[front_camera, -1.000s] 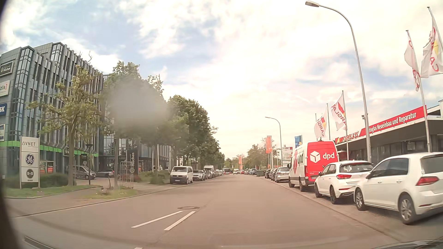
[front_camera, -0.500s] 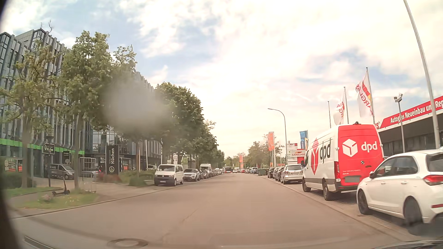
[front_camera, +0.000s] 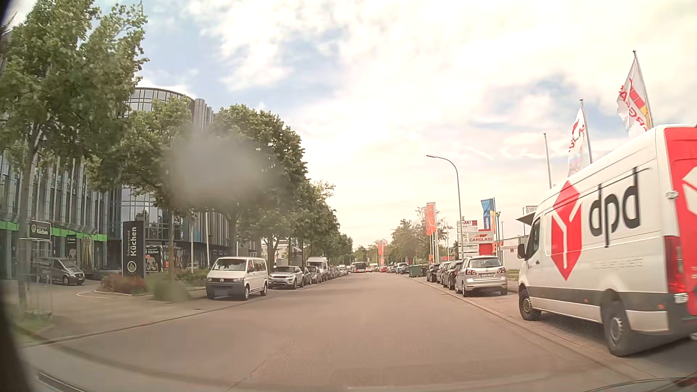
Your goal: Follow the waypoints while adhering to traffic rules and regulations
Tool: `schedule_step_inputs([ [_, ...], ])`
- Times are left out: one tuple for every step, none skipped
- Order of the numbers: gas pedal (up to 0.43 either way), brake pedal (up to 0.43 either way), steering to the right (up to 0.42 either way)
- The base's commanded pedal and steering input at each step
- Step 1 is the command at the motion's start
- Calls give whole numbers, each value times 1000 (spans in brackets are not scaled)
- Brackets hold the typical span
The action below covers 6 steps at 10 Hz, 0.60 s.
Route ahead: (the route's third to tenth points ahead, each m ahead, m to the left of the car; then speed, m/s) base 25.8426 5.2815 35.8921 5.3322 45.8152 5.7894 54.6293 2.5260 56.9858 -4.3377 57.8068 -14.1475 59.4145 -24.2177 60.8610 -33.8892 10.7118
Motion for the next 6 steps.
schedule_step_inputs([
  [47,0,-6],
  [47,0,-6],
  [47,0,-5],
  [39,0,-6],
  [20,0,-4],
  [0,0,-4],
])
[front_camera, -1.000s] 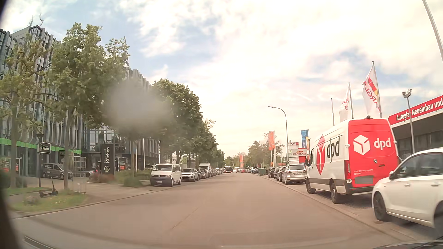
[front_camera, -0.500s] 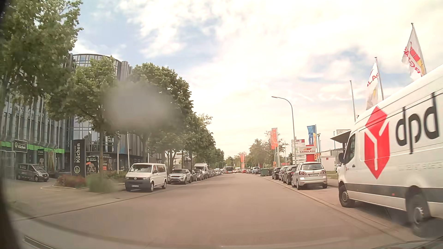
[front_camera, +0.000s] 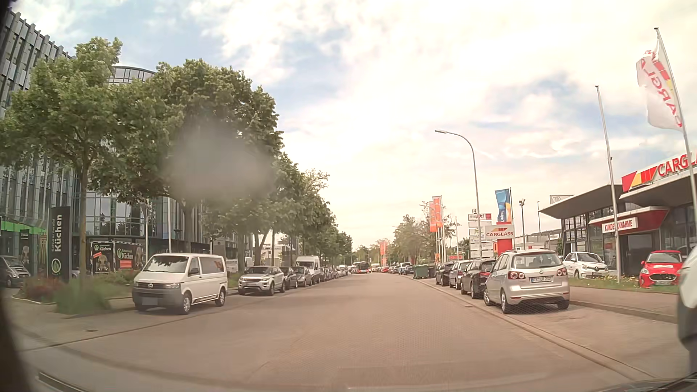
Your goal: Follow the waypoints while adhering to traffic rules and regulations
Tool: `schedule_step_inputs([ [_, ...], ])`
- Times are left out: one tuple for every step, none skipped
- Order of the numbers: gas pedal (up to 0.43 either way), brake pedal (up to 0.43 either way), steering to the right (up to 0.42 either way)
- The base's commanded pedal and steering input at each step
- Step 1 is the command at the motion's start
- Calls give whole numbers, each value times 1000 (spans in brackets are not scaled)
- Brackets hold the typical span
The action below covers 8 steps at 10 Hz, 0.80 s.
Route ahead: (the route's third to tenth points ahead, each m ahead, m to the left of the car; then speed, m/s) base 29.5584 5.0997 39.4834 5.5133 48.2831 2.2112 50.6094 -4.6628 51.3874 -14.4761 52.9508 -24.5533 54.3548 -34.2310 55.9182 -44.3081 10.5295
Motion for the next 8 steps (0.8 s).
schedule_step_inputs([
  [0,0,-4],
  [0,0,-4],
  [0,0,-4],
  [0,0,-4],
  [0,0,-4],
  [0,0,-4],
  [0,0,-4],
  [0,0,-4],
])
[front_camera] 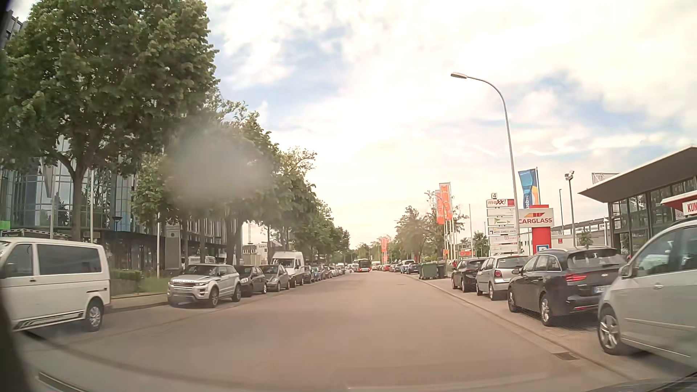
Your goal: Follow the waypoints while adhering to traffic rules and regulations
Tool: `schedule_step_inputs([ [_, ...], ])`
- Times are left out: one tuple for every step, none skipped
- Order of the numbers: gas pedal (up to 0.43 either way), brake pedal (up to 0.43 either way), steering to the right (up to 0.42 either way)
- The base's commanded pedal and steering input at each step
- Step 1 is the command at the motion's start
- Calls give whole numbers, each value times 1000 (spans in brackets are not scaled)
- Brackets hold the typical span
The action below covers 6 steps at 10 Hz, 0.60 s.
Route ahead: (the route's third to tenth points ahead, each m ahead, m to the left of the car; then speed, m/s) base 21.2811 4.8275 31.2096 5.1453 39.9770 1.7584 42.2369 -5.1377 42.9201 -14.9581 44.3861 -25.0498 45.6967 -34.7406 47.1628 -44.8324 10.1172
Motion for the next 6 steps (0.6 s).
schedule_step_inputs([
  [0,0,-4],
  [0,18,-4],
  [0,24,-4],
  [0,37,-4],
  [0,43,-3],
  [0,49,-2],
])
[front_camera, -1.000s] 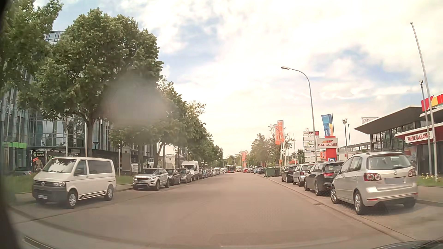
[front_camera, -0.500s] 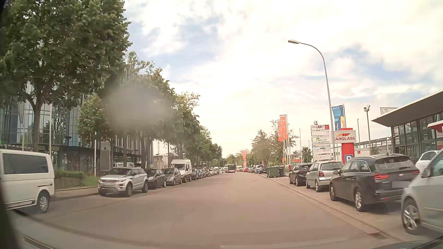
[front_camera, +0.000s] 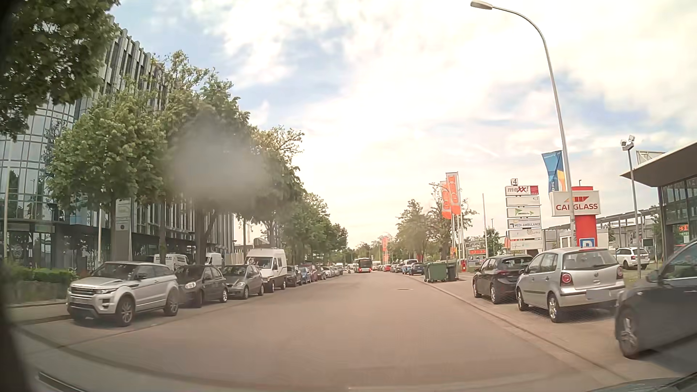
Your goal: Follow the waypoints while adhering to traffic rules and regulations
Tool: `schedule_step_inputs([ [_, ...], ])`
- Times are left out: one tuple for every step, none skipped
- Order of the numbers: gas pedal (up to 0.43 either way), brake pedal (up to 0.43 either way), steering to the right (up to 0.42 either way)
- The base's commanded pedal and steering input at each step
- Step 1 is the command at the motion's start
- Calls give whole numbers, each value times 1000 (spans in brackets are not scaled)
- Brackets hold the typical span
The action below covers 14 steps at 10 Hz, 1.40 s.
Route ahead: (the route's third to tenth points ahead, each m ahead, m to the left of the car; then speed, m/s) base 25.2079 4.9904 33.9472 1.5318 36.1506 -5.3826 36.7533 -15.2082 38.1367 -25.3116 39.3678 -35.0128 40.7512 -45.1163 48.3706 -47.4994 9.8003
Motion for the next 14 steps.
schedule_step_inputs([
  [0,49,-2],
  [0,49,-2],
  [0,49,-2],
  [0,55,-2],
  [0,49,-2],
  [0,55,-2],
  [0,55,-2],
  [0,61,-2],
  [0,55,-2],
  [0,61,-3],
  [0,61,-4],
  [0,67,-4],
  [0,73,-5],
  [0,91,-5],
])
